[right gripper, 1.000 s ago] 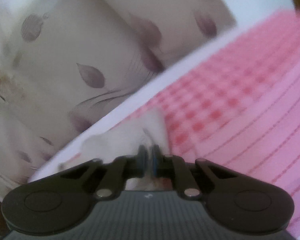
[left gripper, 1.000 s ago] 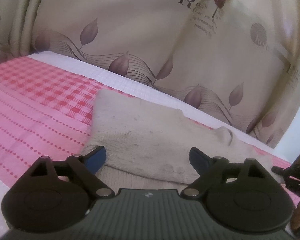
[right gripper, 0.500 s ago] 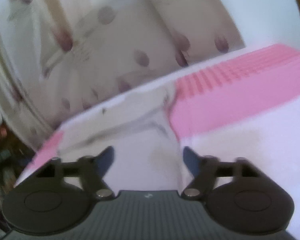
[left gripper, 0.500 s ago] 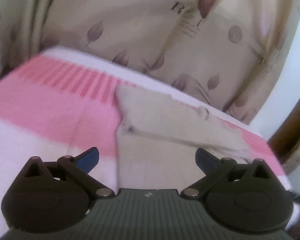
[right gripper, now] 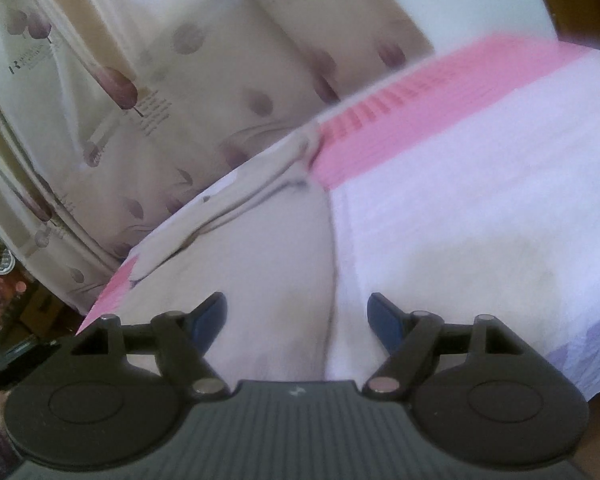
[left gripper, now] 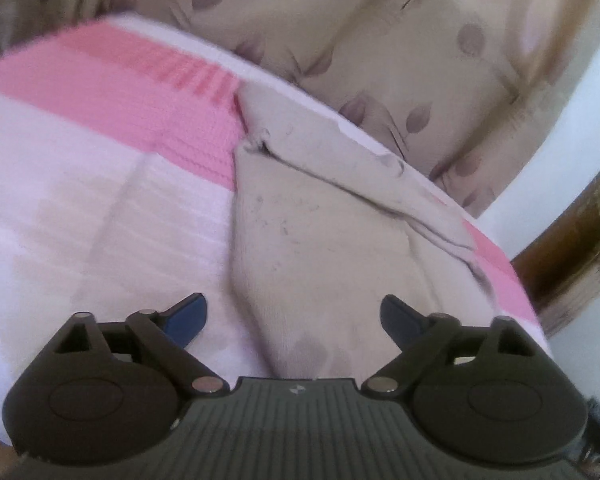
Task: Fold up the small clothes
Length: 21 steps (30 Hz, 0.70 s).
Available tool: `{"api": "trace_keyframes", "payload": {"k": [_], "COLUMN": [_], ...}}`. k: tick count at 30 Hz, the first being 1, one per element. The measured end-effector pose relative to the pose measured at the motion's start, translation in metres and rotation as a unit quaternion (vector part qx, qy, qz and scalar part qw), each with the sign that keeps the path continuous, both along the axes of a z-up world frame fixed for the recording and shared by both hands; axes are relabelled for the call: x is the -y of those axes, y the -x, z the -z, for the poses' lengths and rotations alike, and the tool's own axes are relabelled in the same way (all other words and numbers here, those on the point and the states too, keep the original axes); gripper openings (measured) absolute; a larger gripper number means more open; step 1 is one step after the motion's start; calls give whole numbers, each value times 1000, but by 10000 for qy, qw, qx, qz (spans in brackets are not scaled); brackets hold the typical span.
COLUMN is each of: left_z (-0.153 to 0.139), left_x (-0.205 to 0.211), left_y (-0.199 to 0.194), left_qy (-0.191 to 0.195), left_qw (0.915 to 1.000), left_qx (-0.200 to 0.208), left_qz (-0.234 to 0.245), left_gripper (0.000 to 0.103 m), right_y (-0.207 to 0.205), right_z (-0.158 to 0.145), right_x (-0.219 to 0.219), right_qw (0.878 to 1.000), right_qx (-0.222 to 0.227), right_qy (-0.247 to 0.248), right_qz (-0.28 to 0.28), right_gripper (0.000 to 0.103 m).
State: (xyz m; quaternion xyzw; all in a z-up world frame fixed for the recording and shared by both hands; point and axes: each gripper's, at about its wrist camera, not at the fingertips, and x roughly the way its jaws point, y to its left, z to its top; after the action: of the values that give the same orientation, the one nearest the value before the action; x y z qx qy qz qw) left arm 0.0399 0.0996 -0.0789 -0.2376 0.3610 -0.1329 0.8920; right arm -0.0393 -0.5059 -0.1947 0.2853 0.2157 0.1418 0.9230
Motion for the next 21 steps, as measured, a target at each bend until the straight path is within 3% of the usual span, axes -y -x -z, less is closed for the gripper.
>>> {"api": "trace_keyframes", "payload": {"k": [1,2,4,6,9,11,13,18,21], "left_z": [0,0,0,-5,-44,-65,-79,-79,-58], "left_x": [3,7,18,18,6,-9,-23,-23,-20], "left_y": [-6,-11,-22,-14,22,48,71,99,87], "left_qy": [3,-25,77,547,674,670,419,-693,-735], "left_qw": [9999,9997,9975,9939,9923,9917,9948,9947,9962], "left_qx": [40,-6,-410,-407,181,538,698,698,374], "left_qz": [93,232,576,866,1023,957,613,313,287], "left_gripper": [80,52,12,14,26,60,80,92,92], "right_y": [1,3,6,11,17,20,22,22,18], "right_z": [0,-1,-3,-5,-8,-9,-8,-3,2], "right_x": [-1,-2,-4,-5,-4,-2,-1,0,0], "right_qw": [10000,10000,10000,9999,9998,9998,9998,9997,9996], "right_qx": [16,32,70,126,175,211,207,172,90], "right_qy": [-17,-37,-49,-43,-48,-23,-16,-82,-161], "right_qz": [2,3,5,33,51,56,65,145,221], "right_gripper": [78,78,78,78,78,78,78,78,78]}}
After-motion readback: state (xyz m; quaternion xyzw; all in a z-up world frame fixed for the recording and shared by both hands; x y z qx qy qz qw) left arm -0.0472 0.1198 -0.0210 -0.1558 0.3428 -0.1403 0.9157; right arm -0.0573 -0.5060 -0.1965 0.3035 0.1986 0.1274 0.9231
